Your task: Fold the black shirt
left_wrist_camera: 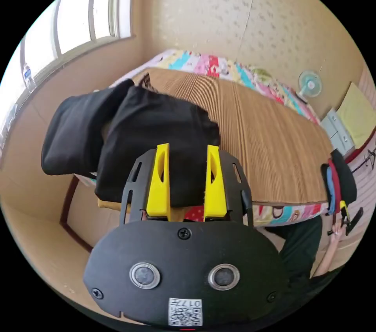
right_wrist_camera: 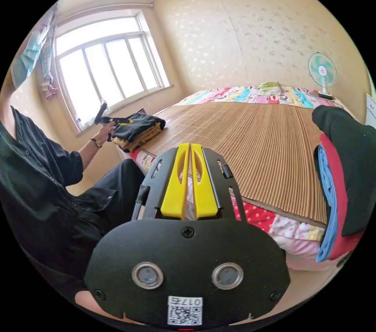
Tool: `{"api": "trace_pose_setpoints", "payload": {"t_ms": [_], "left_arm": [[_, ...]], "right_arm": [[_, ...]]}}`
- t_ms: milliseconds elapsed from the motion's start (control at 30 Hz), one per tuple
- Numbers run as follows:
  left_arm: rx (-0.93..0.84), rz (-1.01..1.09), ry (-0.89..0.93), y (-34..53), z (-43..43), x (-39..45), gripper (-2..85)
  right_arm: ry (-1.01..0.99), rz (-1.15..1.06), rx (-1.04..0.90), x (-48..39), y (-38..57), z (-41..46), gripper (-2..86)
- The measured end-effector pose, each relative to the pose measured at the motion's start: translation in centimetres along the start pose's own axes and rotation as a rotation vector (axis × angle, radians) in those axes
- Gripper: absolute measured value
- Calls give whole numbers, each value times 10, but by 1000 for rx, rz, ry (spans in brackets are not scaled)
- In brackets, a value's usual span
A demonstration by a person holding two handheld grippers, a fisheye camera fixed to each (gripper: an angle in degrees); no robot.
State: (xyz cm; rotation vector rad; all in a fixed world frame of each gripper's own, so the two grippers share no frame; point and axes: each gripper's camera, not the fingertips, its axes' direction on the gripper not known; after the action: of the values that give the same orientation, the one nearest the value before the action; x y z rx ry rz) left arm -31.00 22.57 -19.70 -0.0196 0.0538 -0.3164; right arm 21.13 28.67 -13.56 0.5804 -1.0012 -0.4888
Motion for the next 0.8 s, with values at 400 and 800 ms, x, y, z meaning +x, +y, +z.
{"api": "trace_pose_setpoints", "payload": {"t_ms": [400,800], "left_arm": [[622,126,646,-1,-125,41,-9],[350,410,1032,24,-84,114,-8]], "right_arm": [[84,-276,-82,-77,18,19,3],[16,-93,-78,-54,31,46,4]]}}
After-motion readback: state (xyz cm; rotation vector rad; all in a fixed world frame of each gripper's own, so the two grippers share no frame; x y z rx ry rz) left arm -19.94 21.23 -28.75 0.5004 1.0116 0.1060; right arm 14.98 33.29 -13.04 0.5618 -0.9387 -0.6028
